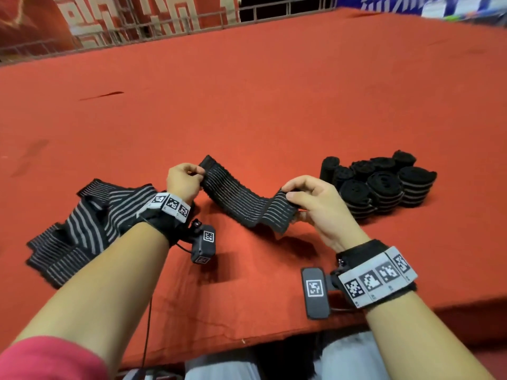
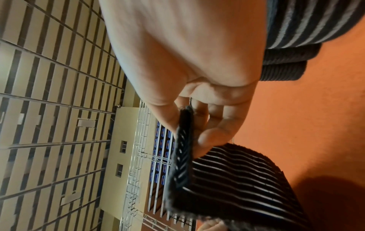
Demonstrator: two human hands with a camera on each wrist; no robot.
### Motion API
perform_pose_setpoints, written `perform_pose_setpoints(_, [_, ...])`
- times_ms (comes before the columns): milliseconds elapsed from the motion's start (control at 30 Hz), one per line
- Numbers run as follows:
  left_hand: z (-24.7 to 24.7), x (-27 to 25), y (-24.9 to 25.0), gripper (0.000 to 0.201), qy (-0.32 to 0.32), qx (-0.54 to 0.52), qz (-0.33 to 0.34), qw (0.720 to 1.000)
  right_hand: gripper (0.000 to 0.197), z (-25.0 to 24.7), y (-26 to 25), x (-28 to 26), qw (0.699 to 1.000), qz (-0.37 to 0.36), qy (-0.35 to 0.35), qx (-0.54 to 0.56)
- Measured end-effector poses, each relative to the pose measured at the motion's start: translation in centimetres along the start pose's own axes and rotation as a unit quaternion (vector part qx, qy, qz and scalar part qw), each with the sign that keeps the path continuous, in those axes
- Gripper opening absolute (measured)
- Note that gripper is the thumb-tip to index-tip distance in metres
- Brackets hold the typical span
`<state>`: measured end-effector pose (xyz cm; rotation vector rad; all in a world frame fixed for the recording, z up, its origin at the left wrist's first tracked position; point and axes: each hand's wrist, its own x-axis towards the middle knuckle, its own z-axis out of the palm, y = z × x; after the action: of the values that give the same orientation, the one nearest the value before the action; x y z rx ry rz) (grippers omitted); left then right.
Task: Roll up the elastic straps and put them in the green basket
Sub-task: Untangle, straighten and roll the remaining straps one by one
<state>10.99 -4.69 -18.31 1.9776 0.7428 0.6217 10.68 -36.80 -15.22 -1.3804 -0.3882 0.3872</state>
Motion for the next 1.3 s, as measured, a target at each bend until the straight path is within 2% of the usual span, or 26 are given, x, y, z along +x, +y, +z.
perform_pose_setpoints(133, [2.0,0.9,-1.2,0.033,-0.058,-0.005,-0.021,0.998,0.029,-0.5,1.8,0.1,0.999,0.025,0.028,0.009])
perform_pose_setpoints(267, [2.7,1.1,-2.8,0.031,-0.085,-0.014,-0.07,0.994,0.029,-1.1,2.8,0.1,0.998,0.047,0.037,-0.007])
perform_pose_setpoints(533, [2.4,-1.5,-3.1,0.036,-0.129,0.023,-0.08,0.988,0.024,-1.2,4.4,-1.3,0.994,0.085,0.059,-0.023])
perform_pose_setpoints(700, [2.7,-7.3,-0.8,0.026,-0.129,-0.002,-0.071,0.989,0.024,-1.6,4.7,-2.7,0.991,0.107,0.078,-0.016])
perform_pose_setpoints(767, [3.1,-10.5,0.1,0.024,-0.14,-0.038,-0.089,0.985,0.023,-1.8,5.1,-3.4,0.99,0.113,0.078,-0.027])
perform_pose_setpoints(900, [3.2,-16.7,1.2,0.017,-0.187,-0.102,-0.154,0.965,0.022,-2.0,5.6,-5.1,0.99,0.117,0.071,-0.033])
perform_pose_setpoints(1033, [3.3,-22.1,2.0,0.012,-0.226,-0.145,-0.177,0.947,0.02,-1.9,5.7,-6.9,0.991,0.113,0.065,-0.038])
perform_pose_setpoints(1100, [3.6,-24.4,2.0,0.015,-0.243,-0.162,-0.177,0.94,0.019,-1.8,6.0,-7.9,0.991,0.112,0.062,-0.046])
perform_pose_setpoints(1200, [3.8,-26.7,1.8,0.021,-0.233,-0.186,-0.169,0.939,0.018,-1.5,6.5,-9.4,0.99,0.12,0.052,-0.048])
perform_pose_setpoints(1300, [3.7,-28.4,1.3,0.016,-0.217,-0.214,-0.167,0.938,0.016,-0.8,6.8,-10.8,0.989,0.133,0.032,-0.05])
